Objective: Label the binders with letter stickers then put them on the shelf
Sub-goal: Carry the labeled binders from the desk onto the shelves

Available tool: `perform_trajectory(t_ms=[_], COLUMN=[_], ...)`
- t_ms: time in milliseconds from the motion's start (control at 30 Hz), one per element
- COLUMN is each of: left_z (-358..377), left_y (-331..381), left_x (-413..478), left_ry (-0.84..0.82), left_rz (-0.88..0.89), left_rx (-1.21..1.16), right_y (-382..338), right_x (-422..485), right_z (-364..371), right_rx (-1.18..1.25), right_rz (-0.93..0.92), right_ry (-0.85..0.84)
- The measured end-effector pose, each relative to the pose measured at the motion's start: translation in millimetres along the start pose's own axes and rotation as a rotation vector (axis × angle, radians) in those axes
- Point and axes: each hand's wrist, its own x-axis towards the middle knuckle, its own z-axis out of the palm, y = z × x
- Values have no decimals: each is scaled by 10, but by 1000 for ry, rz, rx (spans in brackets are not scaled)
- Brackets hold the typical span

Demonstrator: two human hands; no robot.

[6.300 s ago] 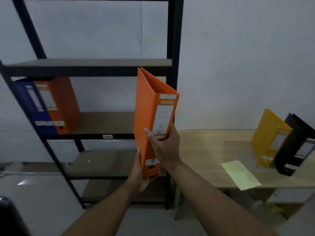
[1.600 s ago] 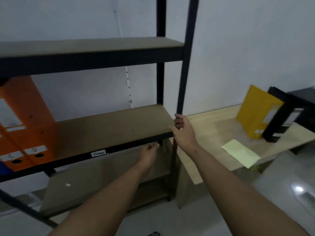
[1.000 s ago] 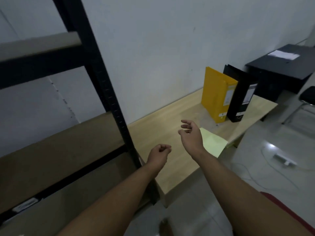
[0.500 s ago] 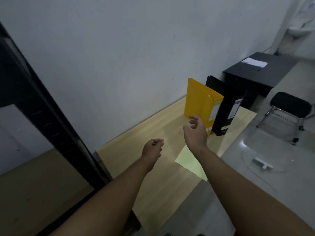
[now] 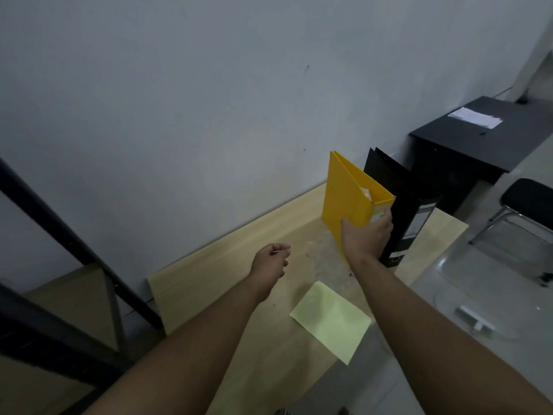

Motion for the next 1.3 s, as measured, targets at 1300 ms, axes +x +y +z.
perform_trajectory(t_ms=[1300], left_z=[917], left_y=[163], left_x=[629], left_ry=[154], left_rz=[-41], left_rx=[252], right_y=[-47], right_x=[1096], right_z=[142], right_rx=[-43], right_rz=[-66], right_ry=[-332])
